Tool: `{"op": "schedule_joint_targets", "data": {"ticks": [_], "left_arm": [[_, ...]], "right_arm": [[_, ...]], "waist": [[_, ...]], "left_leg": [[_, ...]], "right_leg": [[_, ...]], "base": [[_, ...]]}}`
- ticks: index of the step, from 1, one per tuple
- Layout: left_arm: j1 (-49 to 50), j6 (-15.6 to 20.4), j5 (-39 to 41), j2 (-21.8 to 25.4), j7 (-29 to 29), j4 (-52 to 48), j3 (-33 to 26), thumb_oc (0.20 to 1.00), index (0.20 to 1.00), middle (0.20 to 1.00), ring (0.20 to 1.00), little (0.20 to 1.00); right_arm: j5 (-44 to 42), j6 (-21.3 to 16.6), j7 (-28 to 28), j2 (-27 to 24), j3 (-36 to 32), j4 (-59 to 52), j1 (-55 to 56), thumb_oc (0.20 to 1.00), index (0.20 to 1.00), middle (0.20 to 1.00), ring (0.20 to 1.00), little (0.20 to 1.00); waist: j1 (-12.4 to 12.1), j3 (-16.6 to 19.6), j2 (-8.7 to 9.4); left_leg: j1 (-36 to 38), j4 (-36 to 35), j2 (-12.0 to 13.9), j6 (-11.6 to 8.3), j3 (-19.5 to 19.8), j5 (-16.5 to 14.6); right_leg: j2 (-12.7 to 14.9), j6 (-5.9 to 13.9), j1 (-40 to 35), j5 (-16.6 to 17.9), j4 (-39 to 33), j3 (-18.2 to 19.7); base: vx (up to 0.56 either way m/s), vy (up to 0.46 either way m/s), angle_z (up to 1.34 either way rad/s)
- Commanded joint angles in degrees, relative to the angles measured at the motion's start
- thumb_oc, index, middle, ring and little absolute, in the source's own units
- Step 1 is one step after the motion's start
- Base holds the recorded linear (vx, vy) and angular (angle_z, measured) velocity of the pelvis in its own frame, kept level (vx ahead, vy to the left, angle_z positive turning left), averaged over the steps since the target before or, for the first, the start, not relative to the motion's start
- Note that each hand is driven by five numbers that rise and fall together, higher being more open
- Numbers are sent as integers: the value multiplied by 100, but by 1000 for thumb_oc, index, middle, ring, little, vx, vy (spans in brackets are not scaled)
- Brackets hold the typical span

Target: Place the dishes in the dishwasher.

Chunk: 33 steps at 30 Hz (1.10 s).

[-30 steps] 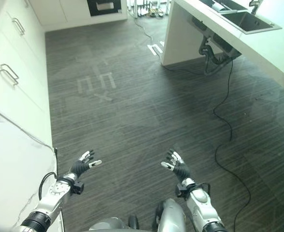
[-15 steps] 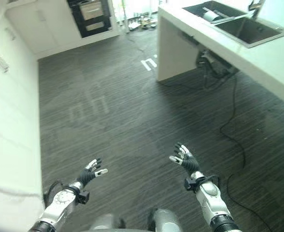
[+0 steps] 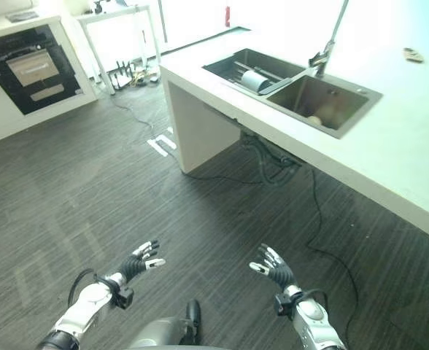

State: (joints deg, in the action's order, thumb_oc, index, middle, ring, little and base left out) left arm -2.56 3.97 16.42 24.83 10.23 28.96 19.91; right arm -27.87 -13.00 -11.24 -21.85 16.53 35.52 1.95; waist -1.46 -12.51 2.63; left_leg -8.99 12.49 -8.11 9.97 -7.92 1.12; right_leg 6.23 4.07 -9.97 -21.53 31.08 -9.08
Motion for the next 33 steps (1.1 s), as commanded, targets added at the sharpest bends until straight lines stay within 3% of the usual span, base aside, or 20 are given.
{"op": "schedule_joint_targets", "data": {"ticks": [1, 2, 3, 4, 6, 8, 11, 13, 14, 17, 20, 21, 22, 23, 24, 26, 28, 29, 30, 33], "left_arm": [[48, 52, -320, 305, 126, -459, 91, 1000, 1000, 1000, 1000, 1000], [25, -8, -337, 323, 109, -435, 77, 1000, 1000, 1000, 1000, 1000], [10, -30, -344, 333, 79, -406, 66, 1000, 1000, 1000, 1000, 1000], [21, -3, -344, 338, 0, -373, 66, 1000, 1000, 1000, 1000, 1000], [41, -20, -171, 344, 133, -465, -18, 1000, 1000, 1000, 1000, 1000], [-51, -68, -199, 376, 145, -443, 31, 1000, 1000, 1000, 1000, 1000], [-117, 35, -287, 340, 116, -320, 176, 1000, 1000, 1000, 1000, 1000], [-5, 37, -351, 285, 113, -399, 158, 1000, 1000, 1000, 1000, 1000], [71, 10, -413, 265, 115, -453, 119, 1000, 1000, 1000, 1000, 1000], [101, 10, -419, 118, 89, -247, 135, 1000, 1000, 1000, 1000, 1000], [188, -33, -66, -8, -6, -312, 14, 1000, 1000, 1000, 1000, 1000], [233, -48, -35, -23, -81, -333, -40, 1000, 1000, 1000, 1000, 1000], [269, -102, -40, -40, -120, -372, -99, 1000, 1000, 1000, 1000, 1000], [283, -73, -81, -45, -95, -377, -112, 1000, 1000, 1000, 1000, 1000], [331, -35, -126, -60, -73, -406, -110, 1000, 1000, 1000, 1000, 1000], [373, 11, -49, -29, -292, -423, -53, 1000, 1000, 1000, 1000, 1000], [401, 67, 2, -9, -337, -439, -98, 1000, 1000, 1000, 1000, 1000], [398, 69, -17, -7, -311, -446, -108, 1000, 1000, 1000, 1000, 1000], [339, 89, -102, -13, -157, -451, -134, 1000, 1000, 1000, 1000, 1000], [265, 126, -127, 50, -253, -315, -45, 1000, 1000, 1000, 1000, 1000]], "right_arm": [[199, -247, 135, -73, -151, -460, -178, 1000, 1000, 1000, 1000, 1000], [202, -213, 143, -55, -138, -492, -136, 1000, 1000, 1000, 1000, 1000], [199, -216, 135, -52, -113, -480, -134, 1000, 1000, 1000, 1000, 1000], [223, -245, 119, -44, -49, -454, -147, 1000, 1000, 1000, 1000, 1000], [288, -225, 219, -79, -24, -623, -46, 1000, 1000, 1000, 1000, 1000], [207, -264, 160, -128, -68, -591, -30, 1000, 1000, 1000, 1000, 1000], [210, -445, 77, -179, -97, -436, -60, 1000, 1000, 1000, 1000, 1000], [274, -388, 152, -129, -129, -440, -73, 1000, 1000, 1000, 1000, 1000], [266, -323, 188, -128, -138, -464, -91, 1000, 1000, 1000, 1000, 1000], [217, -230, 208, -179, -99, -439, -105, 1000, 1000, 1000, 1000, 1000], [318, -174, 6, -334, -133, -432, -142, 1000, 1000, 1000, 1000, 1000], [364, -164, -34, -400, -126, -375, -164, 1000, 1000, 1000, 1000, 1000], [316, -184, -46, -469, -96, -323, -187, 1000, 1000, 1000, 1000, 1000], [259, -192, -52, -485, -89, -310, -205, 1000, 1000, 1000, 1000, 1000], [249, -111, -77, -472, -110, -268, -328, 1000, 1000, 1000, 1000, 1000], [296, -70, -53, -442, 30, -106, -524, 1000, 1000, 1000, 1000, 1000], [221, -149, 4, -395, 227, 179, -710, 1000, 1000, 1000, 1000, 1000], [222, -165, 9, -387, 230, 211, -721, 1000, 1000, 1000, 1000, 1000], [257, -212, 115, -352, 174, 295, -684, 1000, 1000, 1000, 1000, 1000], [148, -152, 192, -273, 163, 472, -560, 1000, 1000, 1000, 1000, 1000]], "waist": [[-262, 8, -160], [-254, 6, -155], [-256, -9, -219], [-201, -67, -293], [95, -215, -345], [257, -288, -301], [494, -383, -129], [468, -374, -120], [435, -308, -112], [570, -88, -139], [653, 26, -232], [593, -7, -215], [430, -143, -165], [372, -191, -163], [296, -257, -153], [74, -367, -248], [-221, -434, -312], [-249, -454, -309], [-232, -430, -329], [-191, -291, -338]], "left_leg": [[167, -260, 548, -485, 72, -369], [346, -284, 428, -409, 76, -545], [392, -329, 461, -347, 9, -499], [592, -406, 481, -315, -65, -543], [994, -677, 441, -401, 111, -526], [1170, -766, 401, -460, 185, -595], [1580, -756, 247, -523, 210, -1068], [1860, -812, 242, -570, 101, -1246], [1959, -806, 243, -600, -15, -1314], [2177, -355, 330, -695, -117, -1630], [2005, 1303, 743, -1227, -322, -664], [1538, 2203, 805, -1379, -155, -286], [566, 3090, 796, -1416, 59, -34], [329, 2933, 854, -1357, 130, -55], [220, 2085, 992, -1213, 220, -71], [195, 745, 885, -1251, 752, 134], [-30, -305, 947, -1418, 1525, 671], [-30, -355, 948, -1428, 1508, 699], [-121, -479, 1015, -1433, 1176, 612], [212, -880, 921, -1294, 1204, 349]], "right_leg": [[162, 407, 395, 2049, 617, -160], [334, 527, 587, 2264, 1299, -170], [407, 462, 795, 2409, 1612, -235], [489, 373, 1213, 2339, 2015, -311], [-27, 290, 2027, 2058, 1143, -432], [23, 291, 2278, 2326, 32, -384], [272, 563, 2683, 3081, -1588, -323], [440, 611, 2562, 3287, -1915, -631], [482, 564, 2369, 3136, -2020, -856], [261, 355, 2216, 2749, -1913, -771], [-3, -85, 1907, 2311, -2036, -831], [-72, -240, 1700, 2214, -2118, -740], [-153, -390, 1341, 2115, -2223, -516], [-185, -395, 1233, 2066, -2227, -421], [-222, -343, 1062, 1965, -2212, -151], [-384, -251, 820, 1886, -2292, 267], [-520, -238, 567, 1780, -2390, 717], [-518, -240, 532, 1762, -2392, 743], [-458, -227, 478, 1682, -2375, 629], [-329, -127, 492, 1632, -2331, 549]], "base": [[332, 336, 63], [262, 320, 77], [277, 367, 41], [262, 289, 6], [348, 141, -27], [267, -30, 57], [380, -79, 85], [405, -63, 50], [408, -75, 10], [356, -81, 10], [313, -112, 21], [306, -134, -14], [289, -90, -28], [350, 79, -32], [338, 207, -85], [356, 281, -156], [294, 228, -150], [208, 220, -126], [162, 221, -143], [204, 237, -107]]}}
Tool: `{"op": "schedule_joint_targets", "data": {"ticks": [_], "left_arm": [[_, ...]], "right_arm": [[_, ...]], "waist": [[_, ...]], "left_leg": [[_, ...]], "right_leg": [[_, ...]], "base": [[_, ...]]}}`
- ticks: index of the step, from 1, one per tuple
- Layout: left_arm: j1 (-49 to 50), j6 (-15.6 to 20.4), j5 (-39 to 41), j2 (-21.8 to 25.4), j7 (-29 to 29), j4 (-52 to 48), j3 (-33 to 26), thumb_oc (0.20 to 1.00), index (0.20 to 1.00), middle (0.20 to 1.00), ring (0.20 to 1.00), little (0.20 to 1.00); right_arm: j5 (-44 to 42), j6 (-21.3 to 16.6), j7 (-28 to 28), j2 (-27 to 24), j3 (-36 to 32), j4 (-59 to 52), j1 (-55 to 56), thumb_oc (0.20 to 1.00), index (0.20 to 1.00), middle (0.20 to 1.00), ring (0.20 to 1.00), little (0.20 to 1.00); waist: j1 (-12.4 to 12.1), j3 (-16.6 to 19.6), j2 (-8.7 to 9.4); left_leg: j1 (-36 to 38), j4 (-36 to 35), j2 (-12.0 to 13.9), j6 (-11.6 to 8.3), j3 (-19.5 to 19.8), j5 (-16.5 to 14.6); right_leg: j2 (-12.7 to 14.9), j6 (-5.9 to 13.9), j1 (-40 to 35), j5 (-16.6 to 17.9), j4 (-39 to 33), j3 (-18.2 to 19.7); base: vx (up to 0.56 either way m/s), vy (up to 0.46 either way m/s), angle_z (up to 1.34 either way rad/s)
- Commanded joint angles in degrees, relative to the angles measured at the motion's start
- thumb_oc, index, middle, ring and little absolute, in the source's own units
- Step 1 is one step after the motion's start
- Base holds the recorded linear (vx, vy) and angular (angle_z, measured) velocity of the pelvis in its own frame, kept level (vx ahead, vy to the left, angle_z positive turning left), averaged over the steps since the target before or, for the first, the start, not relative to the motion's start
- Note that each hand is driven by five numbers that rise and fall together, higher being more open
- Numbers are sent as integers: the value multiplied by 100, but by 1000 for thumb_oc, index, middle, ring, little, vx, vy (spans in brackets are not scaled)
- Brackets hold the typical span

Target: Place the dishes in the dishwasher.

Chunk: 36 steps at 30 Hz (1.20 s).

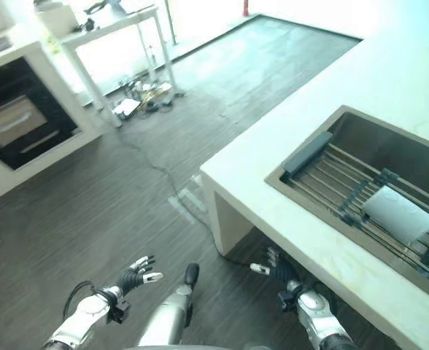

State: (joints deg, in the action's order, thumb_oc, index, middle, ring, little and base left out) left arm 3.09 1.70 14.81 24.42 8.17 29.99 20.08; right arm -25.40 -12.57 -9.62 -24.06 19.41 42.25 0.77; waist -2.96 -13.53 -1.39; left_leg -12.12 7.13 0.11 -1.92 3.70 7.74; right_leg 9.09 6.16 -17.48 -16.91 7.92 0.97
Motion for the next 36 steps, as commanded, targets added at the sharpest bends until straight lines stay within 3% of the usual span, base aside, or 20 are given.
{"op": "schedule_joint_targets", "data": {"ticks": [1, 8, 17, 18, 20, 21, 22, 24, 26, 27, 28, 29, 30, 32, 34, 35, 36], "left_arm": [[-333, 361, 81, 99, -56, -367, -36, 1000, 1000, 1000, 1000, 1000], [-638, 386, -148, 156, -39, 11, 208, 1000, 1000, 1000, 1000, 1000], [-844, 427, -467, 173, 125, 320, 344, 1000, 1000, 1000, 1000, 1000], [-818, 410, -500, 200, 138, 319, 358, 1000, 1000, 1000, 1000, 1000], [-745, 386, -433, 244, 43, 294, 283, 1000, 1000, 1000, 1000, 1000], [-678, 432, -396, 284, -84, 282, 187, 1000, 1000, 1000, 1000, 1000], [-665, 473, -375, 330, -144, 277, 105, 1000, 1000, 1000, 1000, 1000], [-713, 427, -274, 418, -140, 303, -17, 1000, 1000, 1000, 1000, 1000], [-715, 478, -169, 407, -173, 410, -100, 1000, 1000, 1000, 1000, 1000], [-692, 491, -94, 365, -218, 481, -156, 1000, 1000, 1000, 1000, 1000], [-697, 485, -53, 339, -280, 510, -183, 1000, 1000, 1000, 1000, 1000], [-714, 488, 33, 283, -401, 588, -240, 1000, 1000, 1000, 1000, 1000], [-729, 478, 80, 254, -482, 624, -265, 1000, 1000, 1000, 1000, 1000], [-536, 724, 160, 62, -1008, 764, -577, 1000, 1000, 1000, 1000, 1000], [-367, 879, 522, -27, -1363, 810, -733, 1000, 1000, 1000, 1000, 1000], [-266, 973, 631, -283, -1487, 977, -962, 1000, 1000, 1000, 1000, 1000], [-272, 1017, 695, -490, -1761, 1074, -1006, 1000, 1000, 1000, 1000, 1000]], "right_arm": [[-118, -224, -5, -20, -171, -103, -395, 1000, 1000, 1000, 1000, 1000], [-110, -429, 86, 269, -219, 495, -323, 1000, 1000, 1000, 1000, 1000], [-98, -569, 249, 407, -355, 903, -318, 1000, 1000, 1000, 1000, 1000], [-99, -549, 274, 398, -370, 892, -328, 1000, 1000, 1000, 1000, 1000], [-7, -550, 233, 402, -325, 886, -402, 1000, 1000, 1000, 1000, 1000], [1, -558, 156, 407, -276, 918, -546, 1000, 1000, 1000, 1000, 1000], [-92, -520, 149, 425, -230, 935, -680, 1000, 1000, 1000, 1000, 1000], [-214, -399, 136, 461, -270, 995, -748, 1000, 1000, 1000, 1000, 1000], [-421, -279, 164, 543, -314, 1125, -790, 1000, 1000, 1000, 1000, 1000], [-501, -196, 145, 611, -387, 1229, -787, 1000, 1000, 1000, 1000, 1000], [-535, -168, 133, 642, -436, 1286, -809, 1000, 1000, 1000, 1000, 1000], [-726, -103, 112, 701, -520, 1387, -841, 1000, 1000, 1000, 1000, 1000], [-949, -36, 98, 719, -540, 1423, -874, 1000, 1000, 1000, 1000, 1000], [-867, 157, -98, 716, -483, 1291, -852, 1000, 1000, 1000, 1000, 1000], [-655, 285, -116, 707, -346, 1048, -779, 1000, 1000, 1000, 1000, 1000], [-413, 533, 59, 662, -261, 637, -516, 1000, 1000, 1000, 1000, 1000], [-376, 586, 77, 593, -282, 660, -409, 1000, 1000, 1000, 1000, 1000]], "waist": [[-22, -152, 48], [0, -11, 40], [94, 17, 91], [83, -3, 108], [-36, -65, 114], [-221, -121, 112], [-363, -171, 125], [-482, -171, 184], [-625, -101, 242], [-693, -52, 279], [-725, -35, 271], [-749, -22, 238], [-752, -18, 187], [-670, -38, 110], [-520, -37, 19], [-272, -78, -27], [-207, -108, -59]], "left_leg": [[629, -441, 88, -69, 33, -344], [958, -766, -166, 258, 123, -463], [1032, -825, -303, 504, -66, -633], [1050, -840, -260, 518, -196, -657], [1060, -810, -118, 495, -581, -690], [1000, -748, 43, 468, -943, -705], [896, -644, 154, 465, -1156, -752], [756, -513, 250, 448, -1327, -779], [573, -420, 448, 361, -1476, -700], [489, -368, 667, 164, -1472, -664], [380, -339, 855, 44, -1465, -530], [239, -315, 1242, -237, -1381, -291], [164, -315, 1422, -295, -1375, -131], [242, -285, 2074, -690, -1479, 182], [473, -444, 2337, -804, -1669, 346], [464, -55, 2329, -900, -1959, 458], [334, 193, 1933, -813, -2018, 252]], "right_leg": [[-596, -316, 1274, 1154, 19, -492], [-526, -176, 1522, 1210, 147, -510], [-455, -14, 1717, 1395, 171, -308], [-429, 30, 1789, 1438, 252, -415], [-309, 121, 1951, 1516, 568, -980], [-113, 171, 1990, 1532, 786, -1439], [58, 189, 1970, 1538, 933, -1662], [291, 227, 1702, 1468, 915, -1750], [660, 274, 1371, 1632, 767, -1895], [922, 368, 1093, 1618, 603, -1940], [996, 383, 969, 1607, 444, -1972], [1070, 414, 833, 1491, 224, -1966], [1001, 386, 872, 1470, 159, -1967], [757, 440, 898, 1131, 70, -2156], [621, 327, 1056, 1068, 156, -2128], [495, 168, 1074, 1013, 172, -2219], [405, 92, 988, 1081, -56, -2238]], "base": [[173, 178, -58], [87, 111, 8], [41, 45, -12], [-22, -8, -24], [-108, -12, -90], [-253, -102, -165], [-258, -165, -176], [-160, -321, -172], [-97, -511, -83], [-95, -621, -48], [-137, -761, -57], [-215, -647, -71], [-217, -790, -55], [-133, -654, -47], [-60, -452, -71], [-59, -498, -68], [-32, -375, -26]]}}
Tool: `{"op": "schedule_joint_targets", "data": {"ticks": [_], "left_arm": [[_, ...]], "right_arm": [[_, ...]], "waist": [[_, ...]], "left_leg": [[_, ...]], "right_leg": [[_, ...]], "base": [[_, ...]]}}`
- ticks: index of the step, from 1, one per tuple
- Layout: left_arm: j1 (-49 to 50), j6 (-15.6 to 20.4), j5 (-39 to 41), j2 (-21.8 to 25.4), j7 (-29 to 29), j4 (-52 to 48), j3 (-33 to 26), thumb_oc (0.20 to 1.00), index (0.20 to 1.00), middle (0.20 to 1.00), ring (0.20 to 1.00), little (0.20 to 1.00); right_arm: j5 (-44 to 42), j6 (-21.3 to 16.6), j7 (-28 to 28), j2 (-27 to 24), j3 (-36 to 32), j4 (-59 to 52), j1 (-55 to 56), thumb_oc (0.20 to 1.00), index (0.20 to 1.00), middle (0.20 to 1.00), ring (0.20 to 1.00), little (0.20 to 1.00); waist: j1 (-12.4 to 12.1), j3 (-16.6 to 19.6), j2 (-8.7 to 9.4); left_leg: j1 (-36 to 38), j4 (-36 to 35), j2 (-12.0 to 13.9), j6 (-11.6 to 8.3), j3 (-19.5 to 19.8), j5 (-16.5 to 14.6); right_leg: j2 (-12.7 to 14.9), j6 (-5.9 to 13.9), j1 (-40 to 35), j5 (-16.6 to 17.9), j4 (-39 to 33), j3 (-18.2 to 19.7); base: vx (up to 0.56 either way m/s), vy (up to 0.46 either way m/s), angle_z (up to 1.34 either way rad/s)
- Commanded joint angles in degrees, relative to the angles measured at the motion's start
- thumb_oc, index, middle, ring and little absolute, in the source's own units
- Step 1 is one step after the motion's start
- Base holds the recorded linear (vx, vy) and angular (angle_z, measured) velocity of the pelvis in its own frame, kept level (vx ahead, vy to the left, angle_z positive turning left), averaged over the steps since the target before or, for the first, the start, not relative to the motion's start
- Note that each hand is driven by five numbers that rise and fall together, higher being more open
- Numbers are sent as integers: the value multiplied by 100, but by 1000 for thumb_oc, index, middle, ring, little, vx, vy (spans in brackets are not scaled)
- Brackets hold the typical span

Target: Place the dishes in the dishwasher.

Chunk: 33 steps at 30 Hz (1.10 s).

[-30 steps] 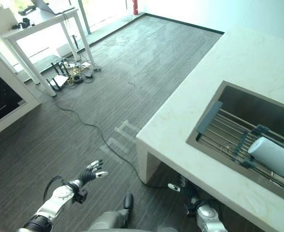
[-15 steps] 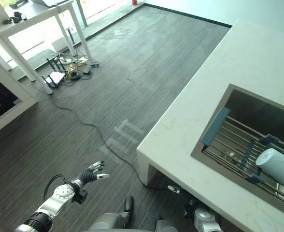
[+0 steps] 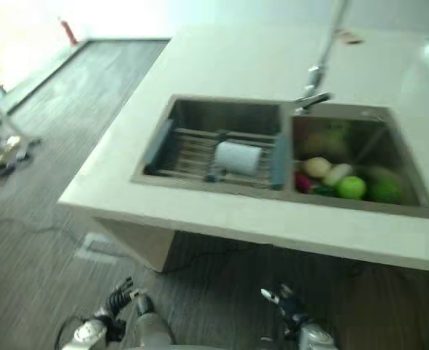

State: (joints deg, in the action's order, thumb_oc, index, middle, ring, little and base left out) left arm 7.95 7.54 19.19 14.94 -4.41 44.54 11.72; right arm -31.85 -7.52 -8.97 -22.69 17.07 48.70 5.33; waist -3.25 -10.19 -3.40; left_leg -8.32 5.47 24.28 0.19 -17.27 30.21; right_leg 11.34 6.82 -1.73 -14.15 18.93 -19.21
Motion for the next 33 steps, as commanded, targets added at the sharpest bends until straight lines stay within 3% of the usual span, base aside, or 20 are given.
{"op": "schedule_joint_targets", "data": {"ticks": [1, 2, 3, 4, 9, 13, 18, 20, 25, 28, 30, 32, 33], "left_arm": [[-735, 464, 319, 397, -546, -331, -226, 1000, 1000, 1000, 1000, 1000], [-699, 445, 463, 345, -636, -312, -313, 1000, 1000, 1000, 1000, 1000], [-620, 476, 648, 308, -786, -246, -395, 1000, 1000, 1000, 1000, 1000], [-564, 583, 675, 235, -874, -57, -572, 1000, 1000, 1000, 1000, 1000], [-683, 951, 1247, 211, -1229, 580, -1154, 1000, 1000, 1000, 1000, 1000], [-722, 1098, 1700, 379, -1377, 690, -1696, 1000, 1000, 1000, 1000, 1000], [-777, 1186, 1514, 636, -1710, 621, -2130, 1000, 1000, 1000, 1000, 1000], [-759, 1289, 1294, 813, -2089, 411, -2343, 1000, 1000, 1000, 1000, 1000], [-746, 1449, 1184, 1224, -2664, -42, -2970, 1000, 1000, 1000, 1000, 1000], [-650, 1399, 648, 1849, -3509, -337, -3457, 1000, 1000, 1000, 1000, 1000], [-467, 948, -41, 2655, -4432, -409, -3960, 1000, 1000, 1000, 1000, 1000], [-331, 672, -761, 3372, -4755, -353, -4225, 1000, 1000, 1000, 1000, 1000], [-155, 534, -2034, 4601, -4609, -678, -4428, 1000, 1000, 1000, 1000, 1000]], "right_arm": [[294, 91, 22, 439, -50, 45, -870, 1000, 1000, 1000, 1000, 1000], [367, 103, 41, 420, -55, 99, -885, 1000, 1000, 1000, 1000, 1000], [439, 80, 47, 403, -18, 250, -928, 1000, 1000, 1000, 1000, 1000], [370, -11, 44, 377, 4, 485, -997, 1000, 1000, 1000, 1000, 1000], [-22, -290, 26, 349, -477, 1262, -1004, 1000, 1000, 1000, 1000, 1000], [-99, -253, 27, 387, -717, 1560, -869, 1000, 1000, 1000, 1000, 1000], [-151, -45, 155, 429, -1134, 1968, -611, 1000, 1000, 1000, 1000, 1000], [-8, -14, 156, 438, -1283, 2101, -486, 1000, 1000, 1000, 1000, 1000], [-170, -117, 101, 530, -1431, 2151, -346, 1000, 1000, 1000, 1000, 1000], [-243, -172, 53, 549, -1390, 2076, -300, 1000, 1000, 1000, 1000, 1000], [-270, -165, 44, 498, -1325, 2027, -328, 1000, 1000, 1000, 1000, 1000], [-317, -130, 36, 441, -1288, 2017, -363, 1000, 1000, 1000, 1000, 1000], [-540, 33, -6, 320, -1242, 1895, -368, 1000, 1000, 1000, 1000, 1000]], "waist": [[-177, -407, 131], [-248, -378, 95], [-355, -359, 115], [-427, -295, 119], [-389, -137, 74], [-370, -61, 42], [-333, 28, 2], [-345, 53, -19], [-410, 100, -7], [-435, 136, -17], [-451, 188, -53], [-443, 208, -81], [-378, 261, -124]], "left_leg": [[120, 152, -680, -962, 121, -2101], [89, -12, -875, -897, 473, -1959], [123, -117, -1259, -782, 1095, -2164], [207, -183, -1501, -697, 1465, -2352], [442, -293, -1484, -720, 1374, -2497], [633, -376, -1510, -670, 1382, -2614], [829, -530, -1491, -660, 1265, -2652], [877, -514, -1535, -629, 1255, -2720], [962, -575, -1598, -574, 1260, -2781], [1039, -668, -1618, -557, 1261, -2797], [1108, -769, -1628, -551, 1247, -2797], [1173, -835, -1621, -553, 1196, -2793], [1239, -916, -1615, -573, 1086, -2788]], "right_leg": [[172, 48, -546, 880, -1226, -214], [119, 20, -466, 1054, -1347, -83], [94, 33, -380, 1132, -1390, 143], [57, 30, -237, 1179, -1402, 342], [107, -22, -204, 1063, -1280, 258], [132, -13, -278, 989, -1229, 226], [152, 12, -399, 943, -1234, 86], [192, 26, -438, 930, -1232, 64], [245, 80, -517, 950, -1279, -24], [260, 118, -526, 1022, -1395, -24], [259, 164, -522, 1124, -1551, -5], [253, 191, -535, 1181, -1633, 23], [242, 231, -534, 1247, -1722, 76]], "base": [[-36, -131, 1], [22, 44, -21], [19, 45, -64], [27, 21, -104], [41, 31, -55], [63, 1, -1], [39, 13, 2], [35, 64, -12], [11, 23, 0], [0, 0, 0], [3, 3, 2], [49, -18, -7], [81, -38, -8]]}}
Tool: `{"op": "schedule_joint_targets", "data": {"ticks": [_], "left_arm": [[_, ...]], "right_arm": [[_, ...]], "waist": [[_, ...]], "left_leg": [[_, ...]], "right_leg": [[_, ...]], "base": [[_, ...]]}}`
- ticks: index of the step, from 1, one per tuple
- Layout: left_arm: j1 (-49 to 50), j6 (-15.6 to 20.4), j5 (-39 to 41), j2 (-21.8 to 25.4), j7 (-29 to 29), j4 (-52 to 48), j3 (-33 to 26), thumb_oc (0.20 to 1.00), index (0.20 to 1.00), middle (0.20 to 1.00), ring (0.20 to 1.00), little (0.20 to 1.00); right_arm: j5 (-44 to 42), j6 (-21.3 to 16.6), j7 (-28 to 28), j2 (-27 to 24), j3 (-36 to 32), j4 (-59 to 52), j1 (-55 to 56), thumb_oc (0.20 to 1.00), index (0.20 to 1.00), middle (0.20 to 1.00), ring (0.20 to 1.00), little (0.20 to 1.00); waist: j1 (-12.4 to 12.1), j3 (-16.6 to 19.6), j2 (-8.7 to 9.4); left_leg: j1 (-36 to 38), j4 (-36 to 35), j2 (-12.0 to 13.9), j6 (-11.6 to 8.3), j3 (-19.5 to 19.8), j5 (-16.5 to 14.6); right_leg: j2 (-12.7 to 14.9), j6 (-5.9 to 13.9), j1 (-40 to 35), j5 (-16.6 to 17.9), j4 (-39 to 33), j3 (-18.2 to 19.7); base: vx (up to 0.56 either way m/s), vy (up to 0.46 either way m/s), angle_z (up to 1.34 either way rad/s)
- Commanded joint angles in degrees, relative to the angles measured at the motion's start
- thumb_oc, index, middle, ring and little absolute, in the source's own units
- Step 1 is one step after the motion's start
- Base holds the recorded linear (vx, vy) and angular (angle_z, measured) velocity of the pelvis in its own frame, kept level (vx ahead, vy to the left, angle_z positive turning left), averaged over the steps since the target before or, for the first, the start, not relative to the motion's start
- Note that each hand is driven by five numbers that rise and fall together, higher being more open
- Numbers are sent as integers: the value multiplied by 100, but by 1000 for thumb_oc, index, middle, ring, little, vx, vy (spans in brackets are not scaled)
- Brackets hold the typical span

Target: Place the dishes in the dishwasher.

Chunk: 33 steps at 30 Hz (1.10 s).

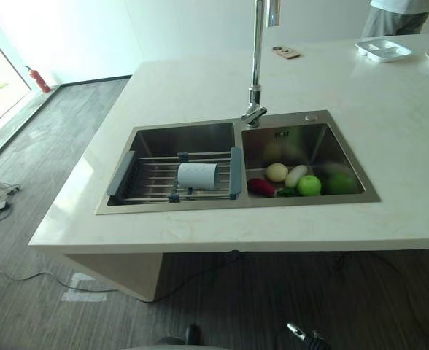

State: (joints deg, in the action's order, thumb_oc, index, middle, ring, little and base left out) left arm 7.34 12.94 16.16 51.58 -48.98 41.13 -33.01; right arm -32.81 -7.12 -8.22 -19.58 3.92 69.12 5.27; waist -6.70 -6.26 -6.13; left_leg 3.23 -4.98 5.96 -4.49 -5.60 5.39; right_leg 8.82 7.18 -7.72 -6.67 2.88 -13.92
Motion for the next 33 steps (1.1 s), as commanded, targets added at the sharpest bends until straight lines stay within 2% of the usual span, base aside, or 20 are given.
{"op": "schedule_joint_targets", "data": {"ticks": [1, 2, 3, 5, 6, 7, 10, 13, 14, 15, 17, 20, 24, 26, 33], "left_arm": [[-101, -145, -1875, 1181, 26, -667, 45, 1000, 1000, 1000, 1000, 1000], [-293, -376, -2215, 1594, 561, -1484, 204, 1000, 1000, 1000, 1000, 1000], [-408, -463, -2254, 1676, 727, -1786, 301, 1000, 1000, 1000, 1000, 1000], [-897, -235, -2539, 1893, 1360, -2489, 770, 1000, 1000, 1000, 1000, 1000], [-1244, -72, -2846, 2031, 1872, -2917, 1187, 1000, 1000, 1000, 1000, 1000], [-1335, -63, -2901, 2047, 2006, -3004, 1289, 1000, 1000, 1000, 1000, 1000], [-2585, -149, -2912, 2179, 3033, -3371, 2746, 1000, 1000, 1000, 1000, 1000], [-3312, -120, -2935, 2179, 3331, -3199, 3510, 1000, 1000, 1000, 1000, 1000], [-3777, -179, -2959, 2137, 3529, -3116, 4044, 1000, 1000, 1000, 1000, 1000], [-3957, -137, -2973, 2120, 3664, -3074, 4275, 1000, 1000, 1000, 1000, 1000], [-4317, -312, -2981, 2030, 3925, -3120, 4689, 1000, 1000, 1000, 1000, 1000], [-4617, -553, -2986, 1885, 4264, -3014, 5041, 1000, 1000, 1000, 1000, 1000], [-4907, -665, -3166, 1707, 4670, -2576, 5547, 1000, 1000, 1000, 1000, 1000], [-5023, -864, -3226, 1628, 4761, -2388, 5845, 1000, 1000, 1000, 1000, 1000], [-5443, -739, -3059, 1480, 4867, -1527, 6265, 1000, 1000, 1000, 1000, 1000]], "right_arm": [[-498, 21, -115, -1, 69, -177, -338, 1000, 1000, 1000, 1000, 1000], [-493, 109, -182, -4, 50, -205, -287, 1000, 1000, 1000, 1000, 1000], [-471, 129, -192, 12, 49, -191, -270, 1000, 1000, 1000, 1000, 1000], [-301, 205, -251, 19, 4, -84, -223, 1000, 1000, 1000, 1000, 1000], [-141, 313, -320, 16, -44, -14, -182, 1000, 1000, 1000, 1000, 1000], [-96, 352, -332, 17, -67, 7, -167, 1000, 1000, 1000, 1000, 1000], [144, 476, -409, -32, -20, 172, -105, 1000, 1000, 1000, 1000, 1000], [56, 538, -380, -109, -39, 195, -124, 1000, 1000, 1000, 1000, 1000], [30, 587, -404, -179, -108, 213, -135, 1000, 1000, 1000, 1000, 1000], [62, 616, -421, -214, -148, 221, -130, 1000, 1000, 1000, 1000, 1000], [137, 634, -445, -238, -214, 231, -76, 1000, 1000, 1000, 1000, 1000], [94, 623, -487, -268, -242, 245, -11, 1000, 1000, 1000, 1000, 1000], [156, 595, -554, -333, -272, 176, 62, 1000, 1000, 1000, 1000, 1000], [53, 668, -541, -416, -189, 43, -34, 1000, 1000, 1000, 1000, 1000], [-233, 587, -600, -542, -16, -130, -331, 1000, 1000, 1000, 1000, 1000]], "waist": [[-16, -129, 146], [63, -84, 136], [93, -90, 138], [228, -70, 133], [337, -50, 136], [350, -43, 138], [617, 0, 164], [717, -15, 166], [796, -47, 163], [853, -67, 160], [941, -101, 175], [1046, -136, 201], [1199, -212, 213], [1251, -301, 216], [1277, -698, 186]], "left_leg": [[120, 112, 216, -113, -101, -327], [117, 80, 204, -129, -137, -333], [147, 77, 200, -137, -144, -367], [156, 45, 179, -146, -169, -402], [143, 8, 166, -149, -184, -392], [145, 1, 163, -152, -185, -395], [151, -2, 176, -160, -271, -432], [108, -2, 194, -172, -333, -420], [84, -2, 196, -170, -386, -423], [77, -2, 195, -169, -413, -430], [97, -2, 196, -162, -473, -453], [100, -2, 224, -163, -522, -451], [99, -2, 267, -181, -594, -435], [6, -2, 291, -184, -624, -384], [-280, -2, 275, -167, -520, -256]], "right_leg": [[492, 207, 44, 495, -138, -444], [481, 224, 73, 542, -201, -409], [479, 235, 57, 527, -208, -391], [460, 267, 91, 571, -274, -282], [422, 284, 133, 636, -339, -189], [413, 286, 133, 644, -353, -173], [383, 367, 193, 763, -447, 25], [389, 410, 286, 824, -464, 124], [392, 445, 349, 875, -496, 214], [390, 464, 368, 904, -527, 263], [404, 505, 381, 967, -593, 342], [415, 537, 422, 1021, -626, 422], [394, 558, 487, 1063, -658, 552], [402, 559, 623, 1103, -634, 610], [451, 548, 924, 1200, -574, 652]], "base": [[117, -64, -8], [85, -49, -17], [83, -60, -20], [69, -62, -22], [62, -68, -28], [90, -98, -30], [101, -91, -18], [4, -38, -17], [-5, -35, -37], [5, -38, -32], [41, -40, -23], [36, -46, -23], [38, -14, -18], [-60, 8, -18], [-87, 29, -12]]}}
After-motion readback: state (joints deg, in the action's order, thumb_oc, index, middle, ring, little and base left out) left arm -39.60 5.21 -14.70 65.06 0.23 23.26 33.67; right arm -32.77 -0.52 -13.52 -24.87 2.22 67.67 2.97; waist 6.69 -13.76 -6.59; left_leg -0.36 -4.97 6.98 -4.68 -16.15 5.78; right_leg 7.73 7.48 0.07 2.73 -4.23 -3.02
